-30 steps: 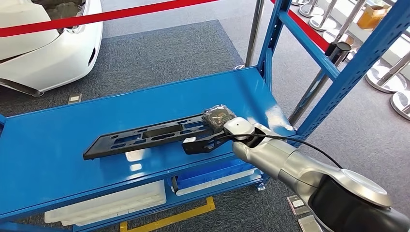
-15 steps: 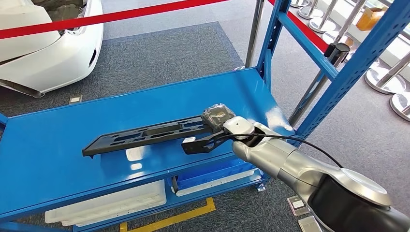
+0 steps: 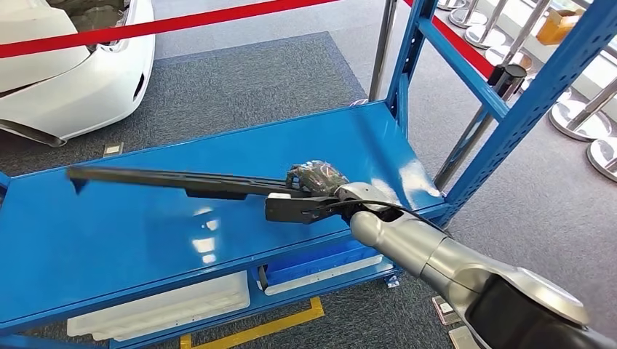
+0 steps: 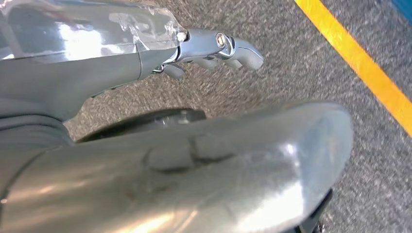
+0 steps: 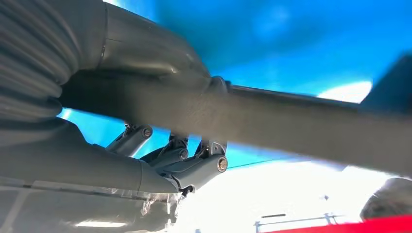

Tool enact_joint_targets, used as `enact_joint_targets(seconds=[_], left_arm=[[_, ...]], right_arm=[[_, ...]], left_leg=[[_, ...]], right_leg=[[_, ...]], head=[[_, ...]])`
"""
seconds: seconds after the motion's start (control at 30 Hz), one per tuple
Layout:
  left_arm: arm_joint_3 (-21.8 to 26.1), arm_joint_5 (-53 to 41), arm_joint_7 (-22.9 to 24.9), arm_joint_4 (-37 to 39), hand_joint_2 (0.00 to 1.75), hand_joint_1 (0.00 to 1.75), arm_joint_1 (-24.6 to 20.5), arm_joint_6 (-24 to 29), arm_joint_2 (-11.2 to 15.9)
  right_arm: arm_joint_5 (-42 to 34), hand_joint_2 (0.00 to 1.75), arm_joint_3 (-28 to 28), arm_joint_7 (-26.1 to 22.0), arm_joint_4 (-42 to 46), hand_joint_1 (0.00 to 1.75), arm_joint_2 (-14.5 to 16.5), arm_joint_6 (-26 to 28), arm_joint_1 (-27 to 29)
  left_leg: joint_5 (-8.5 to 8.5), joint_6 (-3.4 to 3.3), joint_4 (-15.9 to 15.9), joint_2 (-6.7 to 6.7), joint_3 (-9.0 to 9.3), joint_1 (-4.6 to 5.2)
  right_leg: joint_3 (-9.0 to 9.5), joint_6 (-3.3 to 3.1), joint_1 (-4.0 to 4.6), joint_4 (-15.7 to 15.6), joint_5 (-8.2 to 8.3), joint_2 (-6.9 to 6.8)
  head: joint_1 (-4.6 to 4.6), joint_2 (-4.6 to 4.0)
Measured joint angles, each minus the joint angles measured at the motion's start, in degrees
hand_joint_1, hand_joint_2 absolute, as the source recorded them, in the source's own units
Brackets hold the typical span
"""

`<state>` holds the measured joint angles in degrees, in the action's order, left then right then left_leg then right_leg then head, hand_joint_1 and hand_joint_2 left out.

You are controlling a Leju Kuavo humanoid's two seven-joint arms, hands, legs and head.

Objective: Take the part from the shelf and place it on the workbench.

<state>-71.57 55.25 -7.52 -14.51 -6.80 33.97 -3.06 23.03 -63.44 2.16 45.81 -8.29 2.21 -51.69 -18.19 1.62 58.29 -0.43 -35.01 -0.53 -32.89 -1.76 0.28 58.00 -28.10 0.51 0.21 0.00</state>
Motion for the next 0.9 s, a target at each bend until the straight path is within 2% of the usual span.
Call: enact_joint_targets(seconds=[0.13,0.3,0.47,0.7,0.9], left_arm=[[0.80,0.63,-0.60,0.00,0.00,0.00,0.19,0.31,0.00],[2.58,3.00,-2.82,0.00,0.00,0.00,0.44,1.10,0.00],[4.03,4.15,-4.15,0.00,0.00,0.00,0.62,0.87,0.00],[5.38,4.09,-3.85,0.00,0.00,0.00,0.75,-0.24,0.00],[5.41,3.53,-3.67,0.00,0.00,0.00,0.75,-0.24,0.00]], right_arm=[[-2.29,1.75,2.97,-0.77,3.68,1.75,-0.91,0.83,2.06],[-14.46,1.75,8.16,-7.78,10.87,1.75,-1.96,6.31,7.71],[-20.71,1.75,13.05,-10.04,20.52,1.75,-2.79,7.52,13.85],[-22.66,1.75,17.44,-12.33,31.23,1.75,-3.38,7.96,19.36],[-21.90,1.75,19.33,-13.09,35.36,1.75,-3.82,8.49,22.32]], left_leg=[[0.00,0.00,-0.01,-0.02,-0.03,0.00],[-0.01,0.00,0.00,-0.02,-0.06,0.00],[-0.07,0.03,-0.02,-0.02,-0.08,0.00],[-0.10,0.06,-0.06,0.00,-0.07,-0.01],[-0.10,0.06,-0.08,0.00,-0.07,0.00]], right_leg=[[-0.01,-0.02,0.01,0.00,-0.02,-0.02],[-0.03,-0.02,0.00,-0.01,-0.03,-0.04],[-0.05,-0.03,0.01,-0.01,-0.07,-0.04],[-0.07,-0.07,0.01,-0.01,-0.11,-0.03],[-0.08,-0.08,0.01,-0.01,-0.10,-0.03]], head=[[-0.04,0.00],[0.00,0.00],[0.02,0.00],[-0.01,0.00],[0.00,0.00]])
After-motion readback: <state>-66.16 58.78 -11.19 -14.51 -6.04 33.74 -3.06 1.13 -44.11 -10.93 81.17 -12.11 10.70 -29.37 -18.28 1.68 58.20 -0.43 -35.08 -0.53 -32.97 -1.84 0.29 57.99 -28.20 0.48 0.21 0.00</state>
